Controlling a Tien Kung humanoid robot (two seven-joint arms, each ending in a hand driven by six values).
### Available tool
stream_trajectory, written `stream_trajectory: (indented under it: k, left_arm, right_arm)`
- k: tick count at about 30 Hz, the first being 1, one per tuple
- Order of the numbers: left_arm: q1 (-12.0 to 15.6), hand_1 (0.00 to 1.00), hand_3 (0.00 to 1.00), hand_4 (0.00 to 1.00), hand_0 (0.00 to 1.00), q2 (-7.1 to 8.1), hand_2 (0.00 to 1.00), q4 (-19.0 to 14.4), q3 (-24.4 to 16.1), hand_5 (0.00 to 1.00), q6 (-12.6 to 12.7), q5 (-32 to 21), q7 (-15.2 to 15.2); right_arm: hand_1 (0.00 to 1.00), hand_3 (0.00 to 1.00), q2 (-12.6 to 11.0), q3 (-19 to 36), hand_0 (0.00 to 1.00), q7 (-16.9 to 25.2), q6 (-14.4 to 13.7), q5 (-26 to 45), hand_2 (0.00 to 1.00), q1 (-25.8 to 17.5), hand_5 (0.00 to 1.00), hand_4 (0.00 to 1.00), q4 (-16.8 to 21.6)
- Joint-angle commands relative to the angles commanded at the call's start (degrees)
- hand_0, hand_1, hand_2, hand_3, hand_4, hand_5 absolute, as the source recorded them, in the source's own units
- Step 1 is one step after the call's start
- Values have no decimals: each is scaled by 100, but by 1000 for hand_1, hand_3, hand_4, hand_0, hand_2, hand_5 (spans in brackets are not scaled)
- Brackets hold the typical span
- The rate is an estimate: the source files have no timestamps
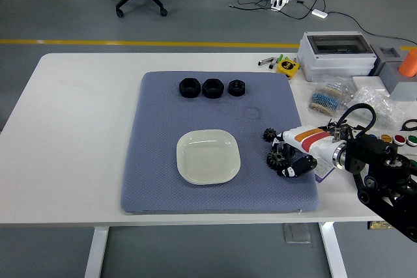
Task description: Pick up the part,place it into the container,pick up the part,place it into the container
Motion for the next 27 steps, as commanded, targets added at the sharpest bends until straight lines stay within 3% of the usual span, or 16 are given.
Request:
stream_trajectory:
  k: [3,4,19,27]
  left_arm:
    - [-8,715,599,657,738,-3,740,0,0,634,2,-9,-3]
    - [-9,715,598,656,737,-5,739,0,-2,633,3,-11,-3]
    - [-17,715,598,654,737,-10,737,0,-11,634,-7,-4,4]
    - [-6,714,598,654,737,-6,737,0,-7,634,-13,-10,10]
  right_arm:
    - [163,456,-19,20,101,1,-9,46,304,-15,434,647,29]
    - [53,359,-27,26,24,2,-19,60,192,-22,415,705,45]
    - [33,324,-22,276,5,-98,-1,-73,162,-34,417,727,472]
    - [28,321,109,266,2,-145,41,-188,155,127,406,738,885]
